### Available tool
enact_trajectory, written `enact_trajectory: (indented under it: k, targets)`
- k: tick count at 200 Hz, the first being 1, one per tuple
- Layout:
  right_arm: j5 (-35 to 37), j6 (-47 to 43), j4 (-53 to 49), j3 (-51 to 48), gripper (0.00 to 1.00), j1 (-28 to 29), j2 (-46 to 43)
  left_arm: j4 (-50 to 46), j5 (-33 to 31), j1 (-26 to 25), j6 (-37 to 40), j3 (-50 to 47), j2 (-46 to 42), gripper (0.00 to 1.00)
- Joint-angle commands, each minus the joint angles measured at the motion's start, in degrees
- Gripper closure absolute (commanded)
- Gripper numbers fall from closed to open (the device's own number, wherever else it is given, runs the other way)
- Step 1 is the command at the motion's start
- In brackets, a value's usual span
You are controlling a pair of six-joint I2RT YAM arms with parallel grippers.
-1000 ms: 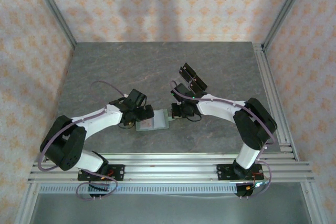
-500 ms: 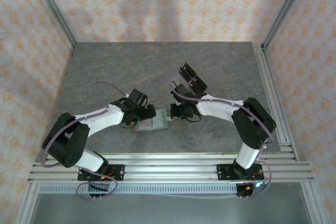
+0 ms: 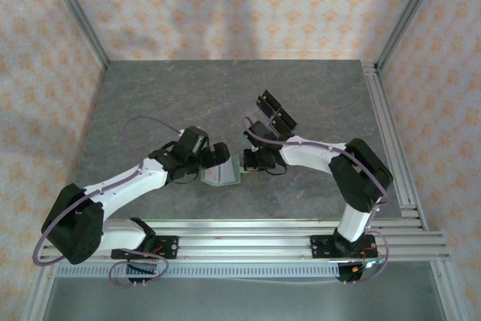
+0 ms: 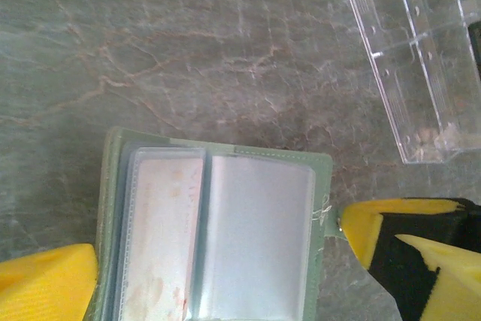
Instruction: Put the credit cards into the card holder
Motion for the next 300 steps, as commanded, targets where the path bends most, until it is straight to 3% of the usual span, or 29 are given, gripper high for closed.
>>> enact_trajectory:
  k: [1, 41, 125, 145, 166, 213, 254, 300]
  targets:
    - [-0.66, 0.88, 1.14, -0.4, 1.0, -0.13, 0.93, 3.11, -0.09, -3.09, -1.99, 3.14, 3.62, 0.0]
    - [-0.44, 1.08, 1.16, -0.58, 1.0, -0.13, 0.12, 6.11, -1.4, -8.06, -3.59, 7.31, 9.69, 0.0]
    - [0.79, 1.59, 0.88, -3.67, 0.96, -2.13, -4.85, 8.93, -4.59, -13.99, -5.95, 12.66, 13.35, 0.0]
    - [0.83, 1.68, 0.79, -4.25, 0.92, -2.5, -6.26, 9.36, -5.63, -15.56, -6.49, 14.16, 14.37, 0.0]
    - [1.25, 1.76, 0.47, -4.59, 0.77, -2.76, -6.92, 9.75, -6.43, -16.68, -7.08, 15.82, 16.09, 0.0]
    - [1.76, 2.46, -0.23, -6.52, 0.63, -3.45, -10.47, 12.35, -6.55, -18.55, -8.15, 18.58, 23.28, 0.0]
    - [3.69, 3.07, -2.89, -7.86, 0.54, -3.73, -16.74, 14.0, -6.48, -19.82, -8.97, 21.23, 29.36, 0.0]
    - [4.93, 3.27, -5.6, -9.25, 0.53, -4.39, -21.35, 15.3, -6.71, -19.84, -9.29, 21.83, 32.78, 0.0]
